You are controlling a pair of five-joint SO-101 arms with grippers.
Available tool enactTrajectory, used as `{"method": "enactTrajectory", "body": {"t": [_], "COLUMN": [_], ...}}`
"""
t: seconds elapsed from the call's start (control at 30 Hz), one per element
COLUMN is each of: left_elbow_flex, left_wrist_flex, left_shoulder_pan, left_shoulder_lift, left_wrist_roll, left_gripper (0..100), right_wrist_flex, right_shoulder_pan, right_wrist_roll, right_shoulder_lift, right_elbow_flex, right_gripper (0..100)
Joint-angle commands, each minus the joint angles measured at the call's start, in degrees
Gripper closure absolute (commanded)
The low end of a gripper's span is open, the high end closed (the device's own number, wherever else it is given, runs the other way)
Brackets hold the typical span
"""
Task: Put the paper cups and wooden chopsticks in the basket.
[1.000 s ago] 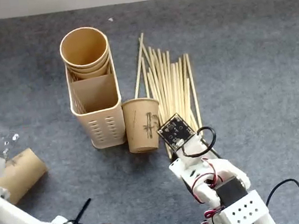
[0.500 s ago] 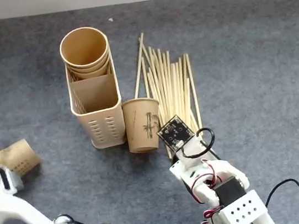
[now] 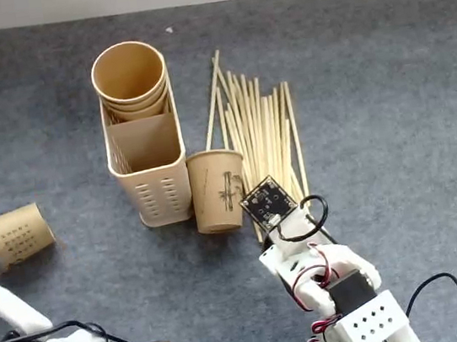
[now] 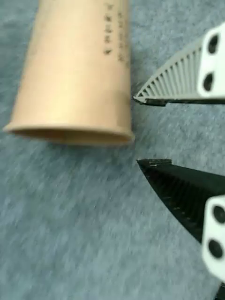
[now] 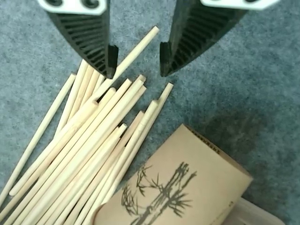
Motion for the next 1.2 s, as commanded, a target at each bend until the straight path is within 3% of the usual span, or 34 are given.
{"method": "enactTrajectory", "body": {"t": [0.0, 0.27, 0.5, 0.77, 1.17], "left_elbow_flex": [-5.9, -9.4, -10.6, -16.3, -16.6], "left_wrist_flex": [0.4, 0.4, 0.8, 6.8, 8.6], "left_shoulder_pan": [-0.6, 2.2, 8.8, 13.4, 16.6], "left_shoulder_lift": [-2.9, 8.6, 19.6, 20.4, 19.9], "left_wrist_roll": [-0.6, -0.6, -0.7, -0.4, -0.4], "left_gripper": [79, 79, 79, 79, 79], "right_wrist_flex": [-1.1, -1.1, -1.1, -1.1, -1.1], "right_shoulder_pan": [-0.4, -0.4, -0.4, -0.4, -0.4], "right_wrist_roll": [-0.3, -0.3, -0.3, -0.3, -0.3], "right_shoulder_lift": [-0.3, -0.3, -0.3, -0.3, -0.4], "right_elbow_flex": [-0.3, -0.3, -0.3, -0.3, -0.3], "right_gripper": [83.1, 83.1, 83.1, 83.1, 83.1]}}
